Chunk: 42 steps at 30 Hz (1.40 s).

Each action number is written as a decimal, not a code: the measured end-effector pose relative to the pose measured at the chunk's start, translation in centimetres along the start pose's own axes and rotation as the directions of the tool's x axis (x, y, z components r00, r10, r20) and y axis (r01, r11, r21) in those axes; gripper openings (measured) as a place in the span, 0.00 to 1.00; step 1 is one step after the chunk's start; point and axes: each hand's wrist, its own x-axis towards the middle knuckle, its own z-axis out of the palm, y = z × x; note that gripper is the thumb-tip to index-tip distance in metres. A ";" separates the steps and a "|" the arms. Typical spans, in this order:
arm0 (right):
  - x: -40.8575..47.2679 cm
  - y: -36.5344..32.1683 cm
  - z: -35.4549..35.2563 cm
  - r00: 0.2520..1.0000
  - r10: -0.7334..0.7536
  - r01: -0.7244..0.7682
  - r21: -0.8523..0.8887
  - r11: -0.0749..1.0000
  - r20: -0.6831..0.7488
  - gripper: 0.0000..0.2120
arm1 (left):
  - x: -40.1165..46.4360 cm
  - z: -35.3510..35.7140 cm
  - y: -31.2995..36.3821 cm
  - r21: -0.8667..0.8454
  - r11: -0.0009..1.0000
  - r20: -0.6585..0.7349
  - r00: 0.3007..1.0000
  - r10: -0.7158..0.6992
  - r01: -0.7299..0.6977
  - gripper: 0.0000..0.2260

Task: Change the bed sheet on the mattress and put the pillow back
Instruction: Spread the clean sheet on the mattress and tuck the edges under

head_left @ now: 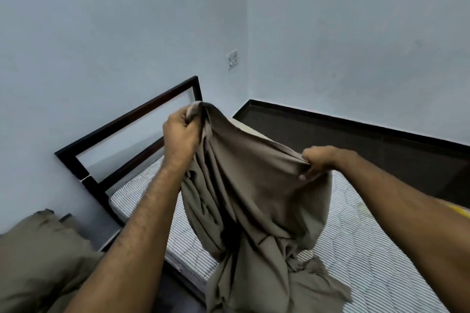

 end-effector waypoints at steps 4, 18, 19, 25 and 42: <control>2.1 1.0 4.6 1.000 -0.019 0.017 0.250 0.968 0.005 0.14 | -1.9 1.4 -2.3 -0.133 0.979 -0.122 0.977 -0.173 0.156 0.19; 5.4 -1.5 8.5 0.980 -0.201 0.177 0.515 0.839 -0.010 0.15 | -11.2 9.3 -8.2 -0.065 0.746 0.294 0.727 -0.620 0.663 0.31; 6.3 -1.2 9.8 0.976 -0.201 0.144 0.439 0.887 0.086 0.17 | -12.0 9.9 -8.7 -0.063 0.702 0.302 0.684 -0.664 0.709 0.30; 10.4 -1.3 19.1 0.895 -0.109 0.060 0.125 0.990 0.433 0.21 | -19.5 12.1 -14.0 0.142 0.634 0.331 0.567 -0.754 0.760 0.19; 22.5 -6.0 38.9 0.935 -0.012 -0.230 0.633 0.739 0.354 0.63 | -31.2 18.3 -37.9 0.079 0.055 0.131 0.044 -0.990 0.995 0.67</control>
